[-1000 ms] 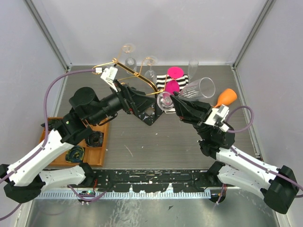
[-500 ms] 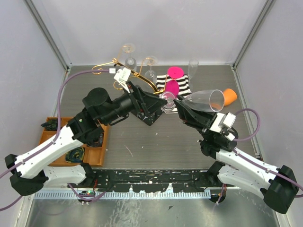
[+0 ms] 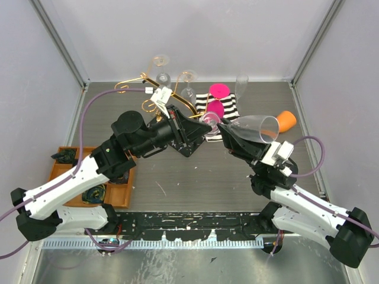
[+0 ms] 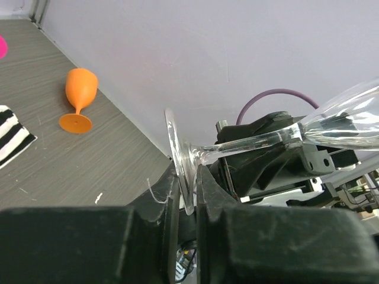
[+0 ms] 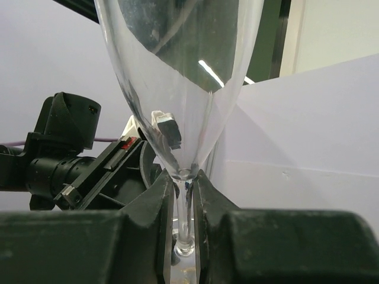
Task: Place the wine glass upside down on the wine glass rack
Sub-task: Turn the wine glass upside down at the wine rack.
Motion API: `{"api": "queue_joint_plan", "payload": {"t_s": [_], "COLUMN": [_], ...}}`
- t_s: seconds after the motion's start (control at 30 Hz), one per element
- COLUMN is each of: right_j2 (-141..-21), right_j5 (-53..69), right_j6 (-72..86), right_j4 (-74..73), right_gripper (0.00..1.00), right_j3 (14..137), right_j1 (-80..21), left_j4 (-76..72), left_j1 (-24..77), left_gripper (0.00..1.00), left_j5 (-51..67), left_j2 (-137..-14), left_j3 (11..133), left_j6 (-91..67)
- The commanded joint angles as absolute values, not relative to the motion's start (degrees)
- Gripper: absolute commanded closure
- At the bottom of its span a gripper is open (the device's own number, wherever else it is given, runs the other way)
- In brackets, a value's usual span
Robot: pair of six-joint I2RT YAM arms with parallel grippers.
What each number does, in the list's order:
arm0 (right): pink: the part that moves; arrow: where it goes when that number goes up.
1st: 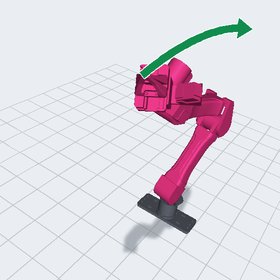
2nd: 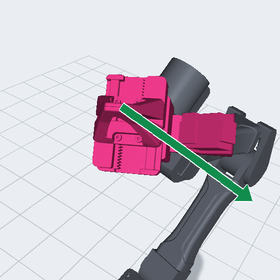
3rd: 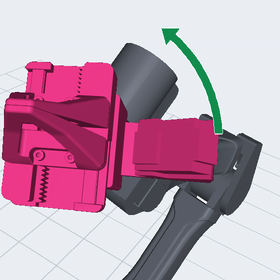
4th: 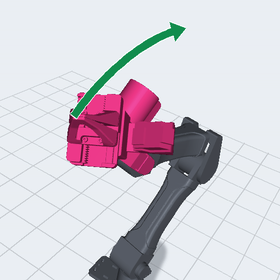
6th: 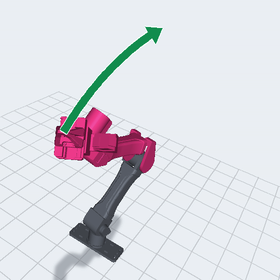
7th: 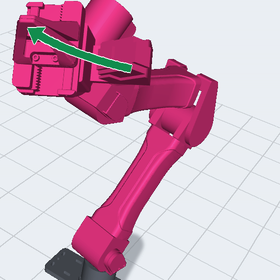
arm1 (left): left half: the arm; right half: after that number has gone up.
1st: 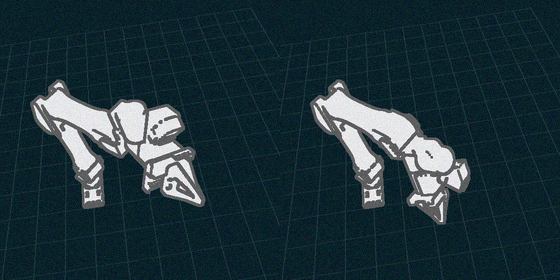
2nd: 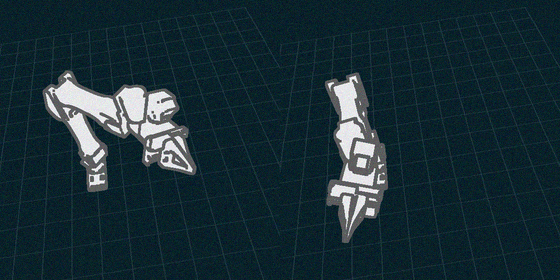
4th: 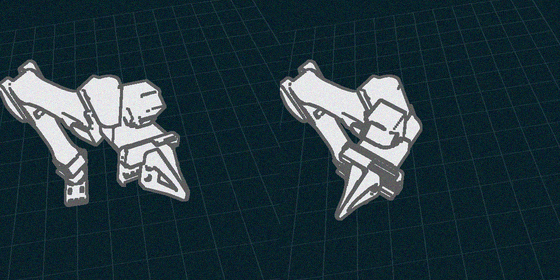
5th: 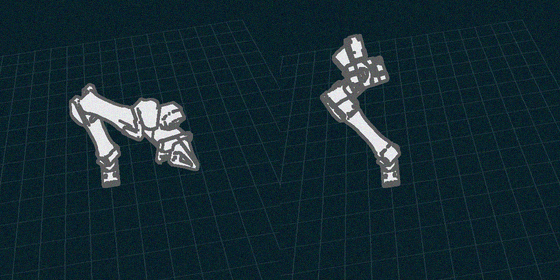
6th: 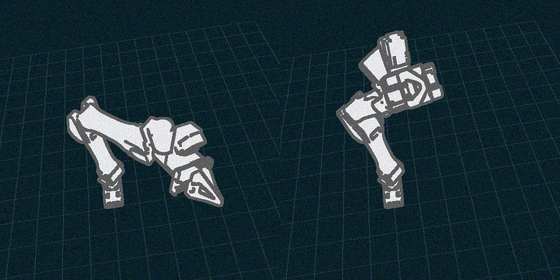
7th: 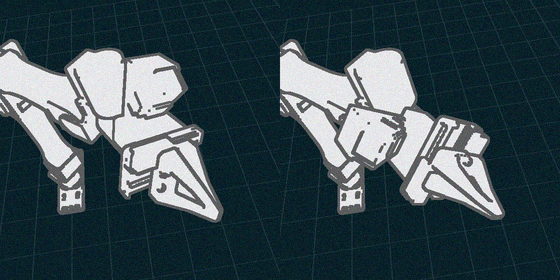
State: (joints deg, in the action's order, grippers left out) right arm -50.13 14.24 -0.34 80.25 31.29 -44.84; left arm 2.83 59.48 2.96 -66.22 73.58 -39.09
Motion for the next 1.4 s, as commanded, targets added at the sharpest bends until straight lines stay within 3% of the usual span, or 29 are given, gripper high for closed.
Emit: {"api": "queue_joint_plan", "payload": {"t_s": [0.0,0.07,0.13,0.4,0.67,1.0,1.37], "right_j2": [-48.54,-48.06,-47.24,-43.37,-34.61,-21.42,-24.26], "right_j5": [14.98,14.23,12.69,9.65,4.27,-1.58,-7.55], "right_j6": [-0.55,-0.16,0.71,1.22,-0.15,3.97,13.25], "right_j4": [83.15,83.02,81.61,72.09,51.98,21.19,-22.71], "right_gripper": [0.85,0.69,0.58,0.34,0.19,0.18,0.18], "right_j3": [31.7,31.08,30.71,28.81,25.17,27.98,50.85], "right_j1": [-45.03,-45.08,-45.07,-45.04,-45.01,-45.04,-45.07], "left_j4": [1.92,2.2,3.12,7.89,18.2,18.98,20.15], "left_j1": [59.44,59.49,59.45,59.46,59.42,59.49,59.38], "left_gripper": [0.89,0.99,1.0,1.0,1.0,1.0,1.0], "left_j5": [0.39,-0.41,-1.8,-7.35,-14.21,-17.52,-17.02], "left_j2": [-65.3,-64.78,-63.97,-61.49,-60.55,-55.11,-50.92], "left_j3": [74.8,74.59,74.54,75.91,81.99,82.22,78.05], "left_j6": [-37.59,-36.78,-35.49,-28.46,-15.08,5.38,25.53]}}
